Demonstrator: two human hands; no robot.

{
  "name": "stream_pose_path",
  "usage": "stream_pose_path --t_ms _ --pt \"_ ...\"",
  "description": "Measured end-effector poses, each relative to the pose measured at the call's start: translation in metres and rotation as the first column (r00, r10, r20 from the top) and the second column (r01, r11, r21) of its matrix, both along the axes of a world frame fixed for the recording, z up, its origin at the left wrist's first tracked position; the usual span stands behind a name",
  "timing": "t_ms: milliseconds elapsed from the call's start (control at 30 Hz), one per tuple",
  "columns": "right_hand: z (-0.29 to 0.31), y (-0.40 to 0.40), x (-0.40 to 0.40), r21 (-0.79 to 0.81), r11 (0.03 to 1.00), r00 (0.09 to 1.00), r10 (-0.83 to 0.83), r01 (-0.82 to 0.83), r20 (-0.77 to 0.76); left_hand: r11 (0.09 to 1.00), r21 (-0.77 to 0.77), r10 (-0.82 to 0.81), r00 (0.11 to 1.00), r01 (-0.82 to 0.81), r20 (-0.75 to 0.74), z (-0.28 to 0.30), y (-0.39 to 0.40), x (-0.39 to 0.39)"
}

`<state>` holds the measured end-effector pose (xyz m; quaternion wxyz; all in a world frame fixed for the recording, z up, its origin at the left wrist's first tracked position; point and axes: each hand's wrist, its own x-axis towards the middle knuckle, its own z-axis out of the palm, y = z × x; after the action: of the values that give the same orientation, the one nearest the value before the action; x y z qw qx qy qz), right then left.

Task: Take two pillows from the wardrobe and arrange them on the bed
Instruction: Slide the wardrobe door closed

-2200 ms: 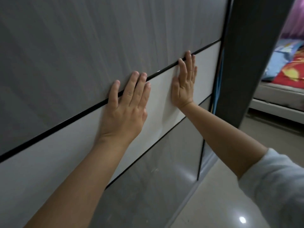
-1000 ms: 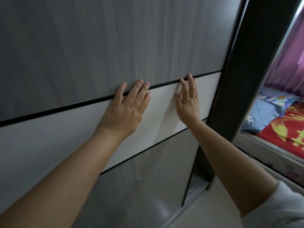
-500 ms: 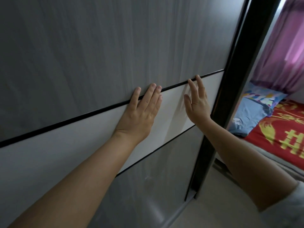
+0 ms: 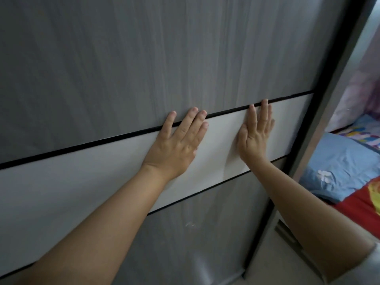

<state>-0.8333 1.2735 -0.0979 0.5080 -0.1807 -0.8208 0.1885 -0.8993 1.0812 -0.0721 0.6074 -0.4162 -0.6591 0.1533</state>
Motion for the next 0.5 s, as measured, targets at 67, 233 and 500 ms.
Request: stream_pose_path --t_ms 67,233,500 --pt "0.000 0.011 -0.001 0.017 1.000 1.000 0.015 -0.016 0.008 1.000 0.007 -0.004 0.999 0.005 -0.036 0.000 0.010 0.000" --pt "-0.003 0.013 -0.004 0.044 0.998 0.999 0.051 -0.051 0.002 0.998 0.031 -0.045 0.996 0.048 -0.082 -0.003 0.007 -0.006" --pt "0.003 0.009 0.010 0.048 0.997 0.992 0.054 -0.059 0.113 0.998 0.056 -0.004 0.999 0.007 -0.048 -0.005 0.005 -0.003"
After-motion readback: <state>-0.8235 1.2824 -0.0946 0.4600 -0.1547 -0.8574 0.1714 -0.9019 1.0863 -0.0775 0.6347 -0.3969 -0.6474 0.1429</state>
